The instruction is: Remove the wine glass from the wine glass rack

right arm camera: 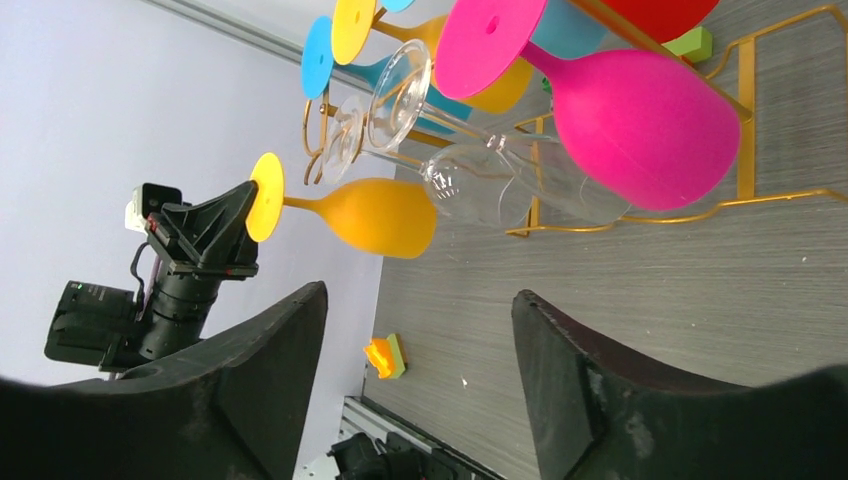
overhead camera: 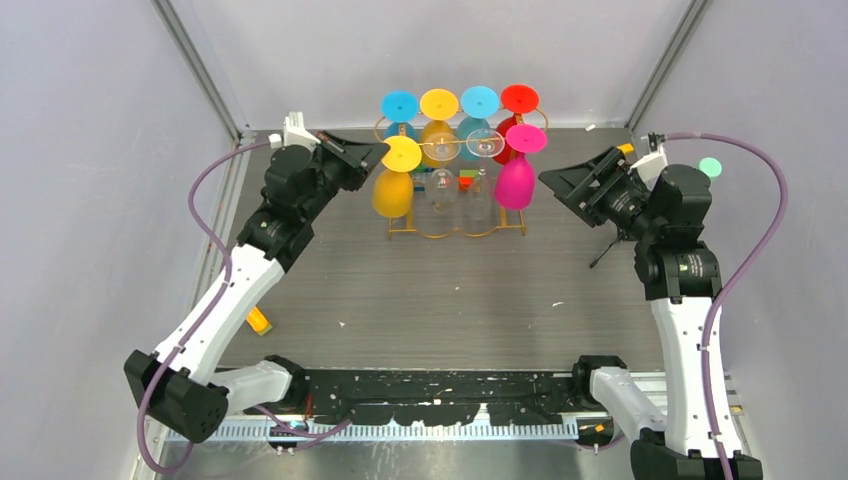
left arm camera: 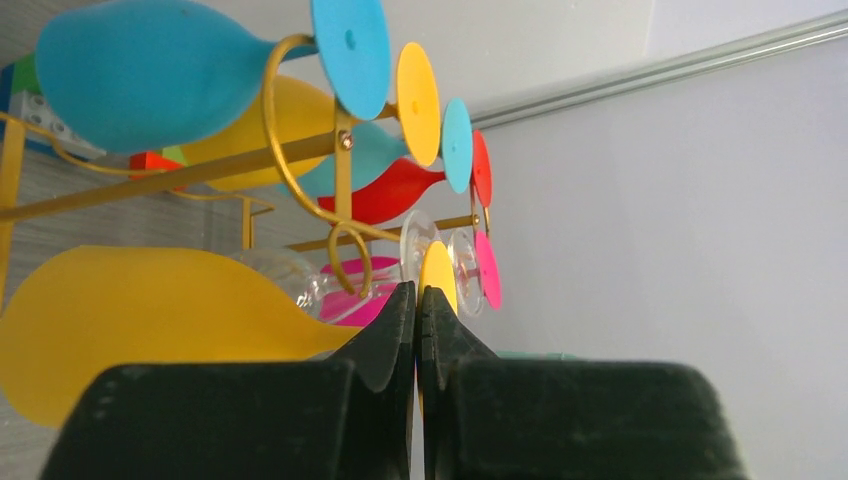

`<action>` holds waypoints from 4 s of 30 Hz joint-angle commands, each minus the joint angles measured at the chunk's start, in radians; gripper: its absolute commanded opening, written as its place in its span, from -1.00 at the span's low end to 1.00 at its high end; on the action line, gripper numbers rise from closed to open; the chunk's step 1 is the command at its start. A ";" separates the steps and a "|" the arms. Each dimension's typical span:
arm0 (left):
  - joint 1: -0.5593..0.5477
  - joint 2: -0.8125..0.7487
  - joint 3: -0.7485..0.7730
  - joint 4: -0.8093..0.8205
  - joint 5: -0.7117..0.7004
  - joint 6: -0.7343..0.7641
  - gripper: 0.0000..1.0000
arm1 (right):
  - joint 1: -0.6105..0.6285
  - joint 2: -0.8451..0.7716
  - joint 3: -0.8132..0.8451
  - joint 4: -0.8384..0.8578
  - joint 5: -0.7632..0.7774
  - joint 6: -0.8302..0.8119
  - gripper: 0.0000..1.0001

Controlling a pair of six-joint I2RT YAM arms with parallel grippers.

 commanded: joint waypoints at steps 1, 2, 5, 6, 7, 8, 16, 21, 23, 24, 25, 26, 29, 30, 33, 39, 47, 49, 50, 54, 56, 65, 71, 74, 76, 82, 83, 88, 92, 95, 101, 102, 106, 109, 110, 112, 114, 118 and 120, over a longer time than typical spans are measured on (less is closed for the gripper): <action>-0.003 -0.087 -0.049 0.043 0.072 -0.049 -1.00 | 0.005 -0.031 -0.046 0.073 -0.053 0.022 0.50; -0.003 -0.107 -0.063 0.037 0.093 -0.058 -1.00 | 0.005 -0.036 -0.061 0.091 -0.078 0.058 0.51; -0.003 -0.178 -0.091 -0.025 0.156 -0.069 -1.00 | 0.008 -0.063 -0.180 0.244 -0.159 0.182 0.50; -0.003 -0.202 -0.101 -0.051 0.175 -0.070 -1.00 | 0.016 -0.070 -0.210 0.279 -0.188 0.245 0.48; -0.003 -0.229 -0.115 -0.072 0.195 -0.073 -1.00 | 0.022 -0.086 -0.266 0.341 -0.194 0.273 0.47; -0.003 -0.259 -0.131 -0.085 0.203 -0.082 -1.00 | 0.043 -0.096 -0.293 0.364 -0.192 0.307 0.47; -0.003 -0.414 -0.343 0.107 0.299 -0.306 -1.00 | 0.277 -0.198 -0.552 0.662 -0.031 0.484 0.54; -0.006 -0.400 -0.391 0.269 0.356 -0.457 -1.00 | 0.483 -0.195 -0.632 0.854 0.157 0.526 0.64; -0.006 -0.394 -0.397 0.322 0.353 -0.495 -1.00 | 0.560 -0.178 -0.622 0.857 0.240 0.488 0.66; -0.006 -0.389 -0.396 0.344 0.350 -0.506 -1.00 | 0.602 -0.166 -0.619 0.859 0.257 0.482 0.66; -0.006 -0.383 -0.393 0.368 0.350 -0.515 -1.00 | 0.634 -0.161 -0.615 0.862 0.286 0.468 0.68; -0.006 -0.376 -0.387 0.386 0.349 -0.525 -1.00 | 0.647 -0.153 -0.615 0.877 0.299 0.462 0.69; -0.006 -0.355 -0.368 0.431 0.351 -0.550 -1.00 | 0.691 -0.130 -0.615 0.908 0.332 0.448 0.71; -0.006 -0.348 -0.363 0.442 0.350 -0.558 -1.00 | 0.699 -0.116 -0.614 0.917 0.337 0.447 0.71; -0.010 -0.338 -0.342 0.442 0.346 -0.568 -1.00 | 0.737 -0.108 -0.616 0.910 0.408 0.434 0.71; -0.017 -0.341 -0.342 0.441 0.315 -0.615 -1.00 | 0.772 -0.115 -0.612 0.975 0.467 0.389 0.71; -0.025 -0.368 -0.364 0.523 0.253 -0.662 -1.00 | 0.775 -0.071 -0.703 1.413 0.449 0.538 0.67; -0.027 -0.369 -0.366 0.523 0.250 -0.668 -1.00 | 0.775 -0.056 -0.691 1.457 0.423 0.551 0.65; -0.029 -0.369 -0.369 0.523 0.249 -0.671 -1.00 | 0.775 -0.043 -0.681 1.474 0.407 0.564 0.63; -0.035 -0.366 -0.384 0.542 0.239 -0.680 -1.00 | 0.777 -0.003 -0.656 1.579 0.382 0.620 0.60; -0.037 -0.366 -0.391 0.549 0.231 -0.684 -1.00 | 0.779 0.028 -0.643 1.646 0.374 0.660 0.55; -0.049 -0.376 -0.425 0.543 0.217 -0.672 -1.00 | 0.781 0.102 -0.599 1.750 0.322 0.736 -0.24; -0.054 -0.423 -0.474 0.494 0.175 -0.629 -0.61 | 0.781 0.083 -0.603 1.745 0.341 0.738 -0.97; -0.054 -0.462 -0.475 0.431 0.145 -0.571 0.06 | 0.781 0.069 -0.590 1.711 0.335 0.718 -0.99; -0.054 -0.492 -0.476 0.389 0.128 -0.530 0.56 | 0.781 0.056 -0.585 1.674 0.335 0.701 -0.99; -0.054 -0.591 -0.488 0.219 0.083 -0.360 0.99 | 0.781 -0.050 -0.539 1.357 0.344 0.554 -0.99; -0.054 -0.612 -0.491 0.178 0.067 -0.320 0.99 | 0.782 -0.068 -0.514 1.215 0.356 0.496 -0.99; -0.054 -0.749 -0.503 -0.076 -0.102 -0.088 0.99 | 0.781 -0.204 -0.367 0.563 0.453 0.221 -0.99; -0.054 -0.832 -0.453 -0.250 -0.261 0.143 0.99 | 0.782 -0.212 -0.193 0.113 0.554 0.012 -0.99; -0.054 -0.844 -0.394 -0.360 -0.343 0.289 0.99 | 0.780 -0.148 -0.061 -0.129 0.618 -0.106 -0.99; -0.054 -0.789 -0.290 -0.467 -0.363 0.504 0.99 | 0.781 0.025 0.095 -0.524 0.746 -0.193 -0.99; -0.054 -0.776 -0.281 -0.475 -0.358 0.541 0.99 | 0.781 0.042 0.114 -0.586 0.801 -0.192 -0.99; -0.054 -0.744 -0.271 -0.495 -0.346 0.621 0.99 | 0.781 0.158 0.152 -0.726 0.986 -0.170 -0.99; -0.054 -0.732 -0.292 -0.470 -0.351 0.639 0.99 | 0.781 0.211 0.155 -0.785 1.130 -0.112 -0.99; -0.054 -0.727 -0.296 -0.460 -0.353 0.647 0.99 | 0.781 0.230 0.153 -0.790 1.147 -0.101 -0.99; -0.054 -0.717 -0.285 -0.463 -0.352 0.662 0.99 | 0.779 0.249 0.147 -0.797 1.176 -0.075 -0.99; -0.054 -0.710 -0.271 -0.477 -0.358 0.679 0.99 | 0.774 0.263 0.141 -0.799 1.181 -0.059 -0.99; -0.054 -0.717 -0.305 -0.451 -0.370 0.692 0.99 | 0.752 0.255 0.081 -0.786 1.176 -0.026 -0.99; -0.054 -0.719 -0.319 -0.440 -0.368 0.692 0.99 | 0.732 0.233 0.025 -0.749 1.146 -0.015 -0.99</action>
